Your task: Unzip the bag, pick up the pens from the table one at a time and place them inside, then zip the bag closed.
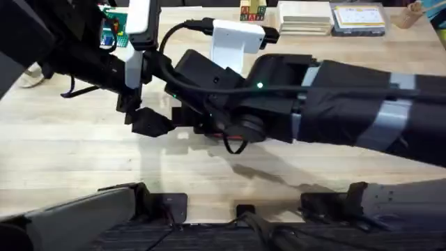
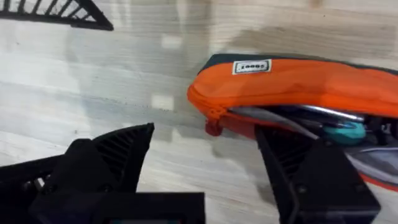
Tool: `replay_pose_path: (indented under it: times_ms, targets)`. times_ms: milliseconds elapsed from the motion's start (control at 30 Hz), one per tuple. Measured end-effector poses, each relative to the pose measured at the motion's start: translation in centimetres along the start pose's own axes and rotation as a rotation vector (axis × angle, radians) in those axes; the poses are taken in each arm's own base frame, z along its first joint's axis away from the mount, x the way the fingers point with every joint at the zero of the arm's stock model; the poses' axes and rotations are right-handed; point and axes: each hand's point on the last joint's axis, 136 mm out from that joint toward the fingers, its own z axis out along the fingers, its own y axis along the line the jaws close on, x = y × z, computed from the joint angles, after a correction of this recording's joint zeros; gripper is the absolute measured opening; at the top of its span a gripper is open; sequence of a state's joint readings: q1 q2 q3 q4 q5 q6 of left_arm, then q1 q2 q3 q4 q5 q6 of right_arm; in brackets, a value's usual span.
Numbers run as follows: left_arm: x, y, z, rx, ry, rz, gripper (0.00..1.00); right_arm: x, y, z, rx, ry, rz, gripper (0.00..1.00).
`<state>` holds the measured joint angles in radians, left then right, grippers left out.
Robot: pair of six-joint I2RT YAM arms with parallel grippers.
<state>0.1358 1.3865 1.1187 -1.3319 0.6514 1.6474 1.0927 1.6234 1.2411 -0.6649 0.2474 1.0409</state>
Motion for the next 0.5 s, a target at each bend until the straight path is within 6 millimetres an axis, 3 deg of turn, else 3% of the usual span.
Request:
replay_pose_path:
  times_ms: [500]
  targets:
    - [1.8, 0.8, -1.4, -0.061, 0.003, -0.039, 0.993, 0.4, -0.1, 1.3, 0.021, 0.012, 0.025, 0.898]
